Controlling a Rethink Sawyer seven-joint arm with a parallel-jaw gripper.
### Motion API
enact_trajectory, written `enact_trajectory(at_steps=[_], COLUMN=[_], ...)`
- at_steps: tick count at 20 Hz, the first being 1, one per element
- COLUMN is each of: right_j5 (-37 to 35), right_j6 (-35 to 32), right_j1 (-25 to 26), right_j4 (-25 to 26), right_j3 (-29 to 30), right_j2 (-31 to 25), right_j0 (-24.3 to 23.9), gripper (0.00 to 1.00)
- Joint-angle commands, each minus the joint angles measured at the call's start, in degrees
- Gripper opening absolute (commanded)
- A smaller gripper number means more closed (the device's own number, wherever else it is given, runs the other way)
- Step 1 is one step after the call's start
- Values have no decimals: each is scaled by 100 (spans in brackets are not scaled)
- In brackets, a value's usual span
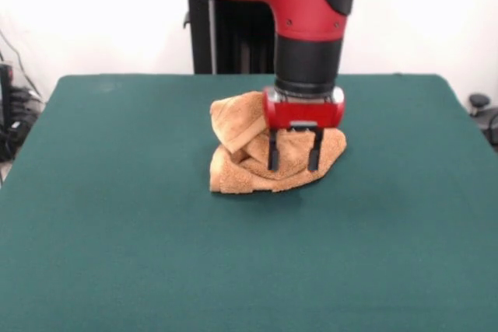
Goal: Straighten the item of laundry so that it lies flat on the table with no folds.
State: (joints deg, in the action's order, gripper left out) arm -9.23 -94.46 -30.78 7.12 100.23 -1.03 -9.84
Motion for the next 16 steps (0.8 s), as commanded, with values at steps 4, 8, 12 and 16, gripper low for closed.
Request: enact_trajectory(at_steps=[4,8,12,16], right_j5=[-1138,-989,-716,-531], right_j6=[-216,-242,-351,-421], right_j1=[-877,-739,-527,-344], right_j4=[252,296,306,393], right_j3=[1185,1111,1002,953], right_j2=[-406,-465,-505,-400], right_j0=[-157,-196,-162,-87], gripper=[100,100,100,100])
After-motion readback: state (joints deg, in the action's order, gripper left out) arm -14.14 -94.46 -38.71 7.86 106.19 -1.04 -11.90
